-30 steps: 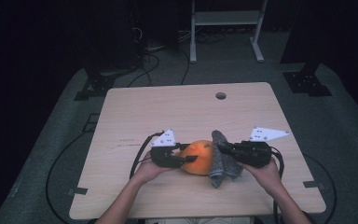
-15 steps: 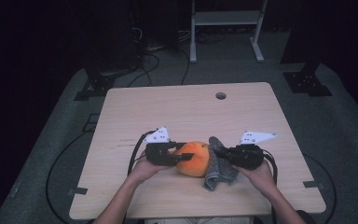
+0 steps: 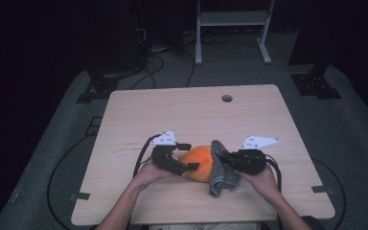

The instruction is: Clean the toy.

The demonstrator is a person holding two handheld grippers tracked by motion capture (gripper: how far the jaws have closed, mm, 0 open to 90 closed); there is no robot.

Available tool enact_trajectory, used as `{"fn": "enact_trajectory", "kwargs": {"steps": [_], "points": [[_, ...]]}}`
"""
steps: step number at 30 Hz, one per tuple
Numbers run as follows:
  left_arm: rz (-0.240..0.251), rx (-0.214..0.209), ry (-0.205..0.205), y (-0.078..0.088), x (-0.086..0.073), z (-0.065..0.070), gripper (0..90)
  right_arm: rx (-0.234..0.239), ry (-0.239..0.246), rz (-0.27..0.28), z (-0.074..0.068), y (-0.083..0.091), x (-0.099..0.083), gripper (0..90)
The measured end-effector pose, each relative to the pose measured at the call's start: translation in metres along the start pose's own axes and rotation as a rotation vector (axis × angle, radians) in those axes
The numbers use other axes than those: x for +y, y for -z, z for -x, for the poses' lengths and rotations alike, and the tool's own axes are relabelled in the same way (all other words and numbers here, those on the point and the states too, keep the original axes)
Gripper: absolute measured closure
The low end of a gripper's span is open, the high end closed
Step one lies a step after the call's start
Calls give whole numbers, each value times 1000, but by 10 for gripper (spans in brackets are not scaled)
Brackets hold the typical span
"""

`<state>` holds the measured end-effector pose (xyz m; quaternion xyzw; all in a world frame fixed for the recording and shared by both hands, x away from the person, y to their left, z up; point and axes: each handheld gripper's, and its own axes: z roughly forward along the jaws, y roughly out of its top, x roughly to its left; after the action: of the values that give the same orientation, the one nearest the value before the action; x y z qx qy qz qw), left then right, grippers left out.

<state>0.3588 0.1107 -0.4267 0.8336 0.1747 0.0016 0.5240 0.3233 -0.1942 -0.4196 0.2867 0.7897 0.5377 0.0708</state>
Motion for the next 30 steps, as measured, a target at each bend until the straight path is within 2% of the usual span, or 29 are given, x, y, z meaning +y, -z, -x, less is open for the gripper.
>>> {"fn": "enact_trajectory", "kwargs": {"steps": [1,3,4,6,7,10,11,13,14,16,18,19,21,23,25,27,28,30], "points": [[-17,3,0,-1,-2,-2,101,4,-8,4,2,1,-1,823],[-26,-36,52,-8,-9,-9,102,5,-18,7,5,2,-4,823],[-16,-42,52,-9,-11,-9,156,3,-22,4,5,2,-5,823],[6,-27,29,-7,-9,-6,293,-11,-23,3,7,3,-8,823],[7,-26,30,-7,-8,-6,336,-12,-34,4,9,5,-10,822],[23,-26,48,-5,-6,-5,401,-38,-44,-25,14,10,-17,822],[34,-31,40,-3,-3,-3,415,-47,-49,-36,16,13,-18,821],[41,-24,29,0,3,1,430,-47,-56,-18,16,21,-18,820],[33,-12,18,2,7,3,434,-32,-57,24,14,27,-15,820],[22,4,12,3,12,8,445,-11,-28,83,5,33,-5,821],[16,-4,15,2,15,10,451,19,16,127,-6,34,6,821],[18,-11,17,1,16,11,454,23,40,131,-12,32,11,821],[8,-16,33,1,16,11,461,21,80,104,-19,23,16,821],[2,-3,40,3,14,8,462,2,98,83,-20,15,15,821],[9,-18,45,2,8,5,432,-11,93,57,-15,8,11,821],[15,-25,59,0,5,2,299,-8,74,44,-11,3,7,821],[18,-26,46,0,4,1,228,-18,78,38,-9,2,5,821],[13,-23,24,-2,3,1,168,-23,54,45,-5,3,2,821]]}}
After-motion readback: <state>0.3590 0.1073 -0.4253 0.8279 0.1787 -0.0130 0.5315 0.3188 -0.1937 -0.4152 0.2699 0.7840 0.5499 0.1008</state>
